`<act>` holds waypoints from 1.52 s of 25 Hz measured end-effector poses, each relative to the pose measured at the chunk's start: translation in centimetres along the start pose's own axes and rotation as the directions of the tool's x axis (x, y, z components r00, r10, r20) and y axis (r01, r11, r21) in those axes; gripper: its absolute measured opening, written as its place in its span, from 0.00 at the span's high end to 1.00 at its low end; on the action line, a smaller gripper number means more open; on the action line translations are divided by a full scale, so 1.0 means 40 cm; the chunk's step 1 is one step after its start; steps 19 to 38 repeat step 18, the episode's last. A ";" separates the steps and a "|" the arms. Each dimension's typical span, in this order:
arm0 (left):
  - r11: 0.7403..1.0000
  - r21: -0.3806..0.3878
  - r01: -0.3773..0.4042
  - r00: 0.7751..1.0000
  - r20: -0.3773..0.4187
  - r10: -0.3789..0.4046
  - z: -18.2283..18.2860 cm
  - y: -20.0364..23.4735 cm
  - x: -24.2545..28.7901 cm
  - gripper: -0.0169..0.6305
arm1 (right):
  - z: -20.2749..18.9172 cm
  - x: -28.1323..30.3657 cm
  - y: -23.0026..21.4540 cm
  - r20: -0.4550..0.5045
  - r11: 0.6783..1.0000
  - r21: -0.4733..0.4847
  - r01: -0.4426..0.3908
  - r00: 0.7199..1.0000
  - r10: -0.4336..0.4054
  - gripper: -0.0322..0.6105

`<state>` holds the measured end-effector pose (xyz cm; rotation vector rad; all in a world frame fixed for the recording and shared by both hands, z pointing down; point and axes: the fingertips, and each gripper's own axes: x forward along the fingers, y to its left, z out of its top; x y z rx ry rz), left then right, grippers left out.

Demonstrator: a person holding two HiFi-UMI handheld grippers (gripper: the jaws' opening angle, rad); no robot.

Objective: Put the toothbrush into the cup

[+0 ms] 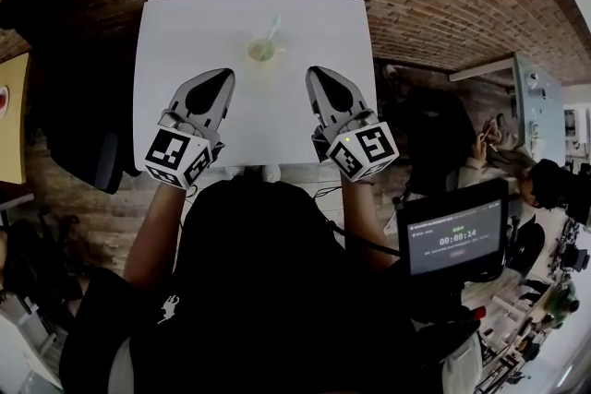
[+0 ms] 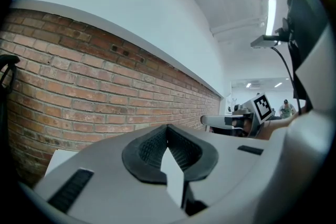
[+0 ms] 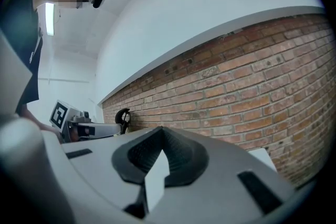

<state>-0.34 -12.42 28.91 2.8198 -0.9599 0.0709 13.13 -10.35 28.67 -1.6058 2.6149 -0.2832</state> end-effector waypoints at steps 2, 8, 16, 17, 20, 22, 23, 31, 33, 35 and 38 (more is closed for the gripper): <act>1.000 0.000 -0.006 1.000 0.004 0.006 0.002 0.007 -0.004 0.97 | 0.000 0.004 0.001 0.001 1.000 -0.003 0.001 1.000 -0.001 0.94; 1.000 -0.003 -0.006 1.000 -0.004 0.006 -0.008 0.017 0.006 0.97 | -0.002 0.015 -0.016 0.003 1.000 -0.012 0.006 1.000 -0.006 0.94; 1.000 0.001 -0.010 1.000 0.013 0.010 -0.020 0.026 0.026 0.97 | -0.021 0.029 -0.032 -0.005 1.000 -0.029 0.002 1.000 -0.002 0.95; 1.000 0.002 -0.011 1.000 0.013 0.011 -0.020 0.026 0.027 0.97 | -0.021 0.028 -0.034 -0.007 1.000 -0.031 0.002 1.000 -0.002 0.95; 1.000 0.004 -0.012 1.000 0.013 0.012 -0.020 0.025 0.029 0.97 | -0.021 0.028 -0.036 -0.008 0.999 -0.032 0.001 1.000 -0.001 0.95; 1.000 0.004 -0.012 1.000 0.013 0.012 -0.020 0.025 0.029 0.97 | -0.021 0.028 -0.036 -0.008 0.999 -0.032 0.001 1.000 -0.001 0.95; 1.000 0.004 -0.012 1.000 0.013 0.012 -0.020 0.025 0.029 0.97 | -0.021 0.028 -0.036 -0.008 0.999 -0.032 0.001 1.000 -0.001 0.95; 1.000 0.004 -0.012 1.000 0.013 0.012 -0.020 0.025 0.029 0.97 | -0.021 0.028 -0.036 -0.008 0.999 -0.032 0.001 1.000 -0.001 0.95; 1.000 0.004 -0.012 1.000 0.013 0.012 -0.020 0.025 0.029 0.97 | -0.021 0.028 -0.036 -0.008 0.999 -0.032 0.001 1.000 -0.001 0.95; 1.000 0.004 -0.012 1.000 0.013 0.012 -0.020 0.025 0.029 0.97 | -0.021 0.028 -0.036 -0.008 0.999 -0.032 0.001 1.000 -0.001 0.95; 1.000 0.004 -0.012 1.000 0.013 0.012 -0.020 0.025 0.029 0.97 | -0.021 0.028 -0.036 -0.008 0.999 -0.032 0.001 1.000 -0.001 0.95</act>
